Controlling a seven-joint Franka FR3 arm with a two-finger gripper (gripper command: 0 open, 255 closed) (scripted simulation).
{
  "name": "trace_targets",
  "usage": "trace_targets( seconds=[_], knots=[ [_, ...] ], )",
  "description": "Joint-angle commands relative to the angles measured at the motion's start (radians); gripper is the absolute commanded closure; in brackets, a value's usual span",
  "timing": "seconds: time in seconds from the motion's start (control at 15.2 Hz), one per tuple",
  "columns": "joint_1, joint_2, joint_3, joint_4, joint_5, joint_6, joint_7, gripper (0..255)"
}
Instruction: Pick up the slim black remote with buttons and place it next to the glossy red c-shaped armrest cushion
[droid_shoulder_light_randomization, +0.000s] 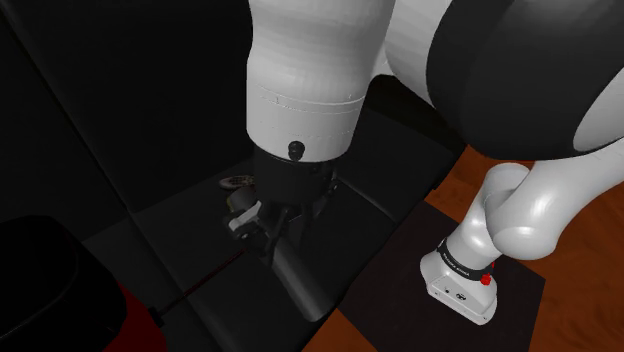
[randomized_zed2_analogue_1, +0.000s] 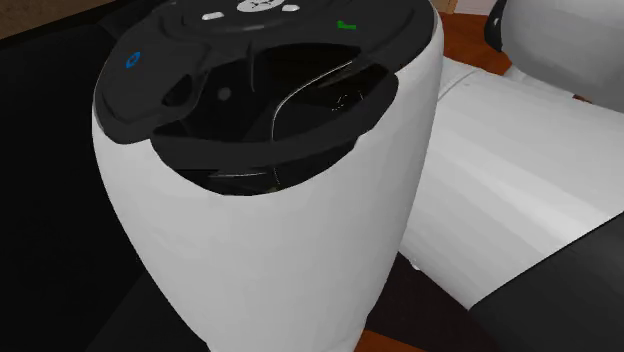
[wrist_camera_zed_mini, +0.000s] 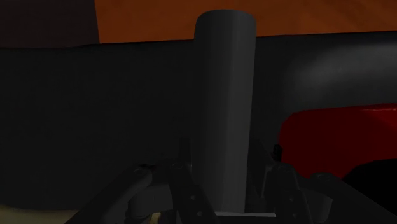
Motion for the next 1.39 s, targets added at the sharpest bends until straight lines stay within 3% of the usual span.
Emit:
trace_targets(
  seconds=[0.0,1.32],
  knots=[
    [0.001,-0.005,0.0,-0.032,0.004,0.029,-0.004,255],
    [0.009,0.039,0.032,-0.266,-0.007,0.299,0.0,255]
  ],
)
